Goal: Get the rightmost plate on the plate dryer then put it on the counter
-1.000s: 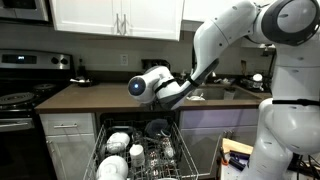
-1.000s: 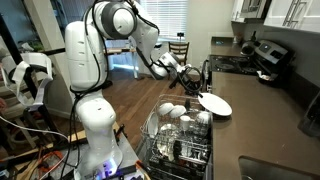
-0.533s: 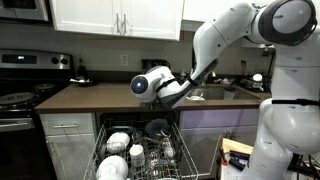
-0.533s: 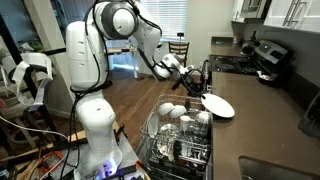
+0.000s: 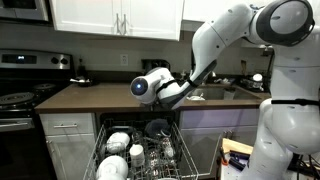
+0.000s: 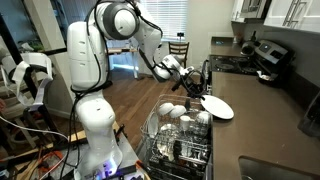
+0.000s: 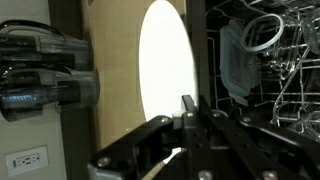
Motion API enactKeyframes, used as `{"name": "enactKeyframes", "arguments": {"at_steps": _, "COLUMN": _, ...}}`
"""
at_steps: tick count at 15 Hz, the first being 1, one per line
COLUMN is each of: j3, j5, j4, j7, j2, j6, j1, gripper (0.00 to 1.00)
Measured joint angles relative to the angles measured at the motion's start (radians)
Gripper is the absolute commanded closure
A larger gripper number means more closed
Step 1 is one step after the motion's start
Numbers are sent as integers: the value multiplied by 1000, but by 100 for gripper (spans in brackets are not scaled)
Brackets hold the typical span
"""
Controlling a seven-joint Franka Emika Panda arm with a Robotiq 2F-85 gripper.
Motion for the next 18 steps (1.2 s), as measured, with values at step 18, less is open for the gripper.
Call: {"name": "enactKeyframes", "arguments": {"at_steps": 18, "j3": -6, "j5": -101, "j4": 0, "j7": 0, "j2": 23, "j6": 34, "j1": -5, "gripper": 99}}
